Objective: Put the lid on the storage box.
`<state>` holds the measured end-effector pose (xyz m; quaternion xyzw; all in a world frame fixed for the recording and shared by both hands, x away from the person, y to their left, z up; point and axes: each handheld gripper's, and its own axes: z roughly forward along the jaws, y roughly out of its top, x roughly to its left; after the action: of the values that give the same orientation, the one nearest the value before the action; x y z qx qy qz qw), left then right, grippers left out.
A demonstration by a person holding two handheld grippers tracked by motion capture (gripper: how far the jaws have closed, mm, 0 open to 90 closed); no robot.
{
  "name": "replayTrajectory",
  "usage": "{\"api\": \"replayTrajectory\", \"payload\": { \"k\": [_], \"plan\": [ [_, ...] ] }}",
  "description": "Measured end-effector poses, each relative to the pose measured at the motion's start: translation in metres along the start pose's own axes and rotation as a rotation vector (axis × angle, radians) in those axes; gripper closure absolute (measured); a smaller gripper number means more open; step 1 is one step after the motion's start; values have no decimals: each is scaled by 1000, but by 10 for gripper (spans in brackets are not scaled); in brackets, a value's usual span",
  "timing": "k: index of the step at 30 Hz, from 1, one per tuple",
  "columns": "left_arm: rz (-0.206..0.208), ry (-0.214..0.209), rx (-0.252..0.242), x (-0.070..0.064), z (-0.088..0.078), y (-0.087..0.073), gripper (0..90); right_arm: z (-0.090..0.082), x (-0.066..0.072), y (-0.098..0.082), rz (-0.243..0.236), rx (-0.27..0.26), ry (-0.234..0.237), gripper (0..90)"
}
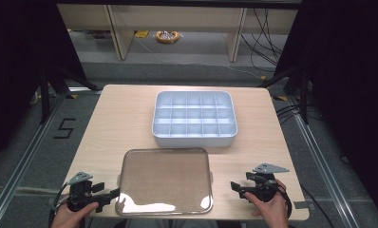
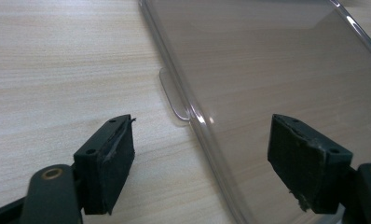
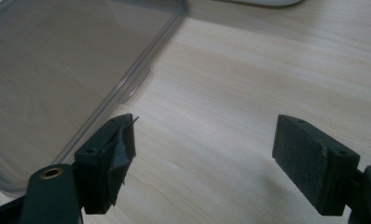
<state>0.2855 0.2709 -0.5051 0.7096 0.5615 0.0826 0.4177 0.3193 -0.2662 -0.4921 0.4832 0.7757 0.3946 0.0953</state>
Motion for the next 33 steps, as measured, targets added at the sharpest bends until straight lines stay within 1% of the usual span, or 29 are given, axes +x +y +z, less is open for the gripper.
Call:
{"api": "replayTrajectory", "payload": {
  "k": [1, 3, 4, 5, 6, 7, 8, 10, 11, 13, 14, 15, 17, 18, 19, 20, 21, 22, 23, 24, 25, 26, 27, 28, 29, 30, 31, 32, 33],
  "plan": [
    [-4, 1, 0, 0, 0, 0, 223, 0, -1, 0, 1, 7, -1, 227],
    [-5, -3, 6, 0, 1, 0, 226, -1, -3, 0, 0, 1, 9, 234],
    [-5, 0, 15, 0, 1, 0, 226, -2, -1, 1, 23, 14, 15, 235],
    [-1, 0, 15, -1, 0, 0, 226, 0, -2, 1, 5, -2, 8, 235],
    [-1, -1, 17, -1, 0, 0, 226, -2, 0, 1, 27, 5, 23, 238],
    [-2, -1, 17, -1, 0, 0, 226, -1, 1, 1, 34, 1, 37, 243],
    [-4, -1, 17, -1, 1, 0, 225, 0, 0, 1, 14, -7, 37, 244],
    [-4, -1, 17, 0, 1, 0, 224, 0, 1, 2, 18, 4, 40, 244],
    [-7, -2, 16, -1, 1, 0, 223, 2, 2, 1, 33, 0, 63, 246],
    [-9, -1, 14, -1, 1, 0, 220, 2, 4, 2, 33, 2, 61, 248],
    [-9, -2, 14, -1, 1, 0, 219, 2, 5, 2, 46, 8, 67, 249],
    [-8, -2, 17, 0, 1, 0, 218, 2, 5, 2, 38, 4, 65, 248],
    [-16, -10, 13, 0, 1, 0, 215, 4, 6, 3, 46, -8, 93, 248],
    [8, -12, 39, 2, -1, 0, 213, 3, 7, 3, 50, -4, 89, 249],
    [-23, -15, 8, -1, 1, 0, 210, 4, 8, 3, 63, -5, 101, 249],
    [-20, -15, 8, -1, 1, 0, 209, 5, 9, 4, 72, -9, 110, 249],
    [-20, -14, 9, -1, 1, 0, 208, 5, 10, 4, 79, -3, 100, 249],
    [-21, -16, 8, -1, 1, 0, 207, 7, 11, 4, 92, -15, 115, 249],
    [-27, -12, 11, -1, 0, 1, 206, 7, 14, 4, 127, -15, 132, 249],
    [-28, -13, 7, -1, 0, 1, 203, 7, 15, 5, 135, -2, 140, 248],
    [-29, -18, 3, -1, 0, 1, 199, 9, 13, 5, 104, -15, 124, 246],
    [-32, -19, 3, -1, 0, 1, 199, 9, 14, 6, 124, -12, 149, 246],
    [-33, -19, 7, -1, 0, 1, 200, 9, 17, 6, 159, -6, 156, 245],
    [-22, -20, 16, -1, 1, 1, 202, 11, 18, 7, 159, -8, 143, 245],
    [-26, -18, 18, -2, 2, 1, 202, 11, 20, 8, 165, 0, 149, 245],
    [-15, -18, 21, -2, 3, 2, 204, 14, 21, 9, 162, -9, 159, 244],
    [-13, -14, 24, -3, 4, 2, 209, 17, 20, 10, 121, -7, 145, 244],
    [-10, -6, 29, -4, 5, 2, 219, 19, 22, 11, 121, 1, 139, 244],
    [-3, -3, 41, -4, 6, 3, 232, 22, 25, 12, 123, 6, 152, 244]
  ]
}}
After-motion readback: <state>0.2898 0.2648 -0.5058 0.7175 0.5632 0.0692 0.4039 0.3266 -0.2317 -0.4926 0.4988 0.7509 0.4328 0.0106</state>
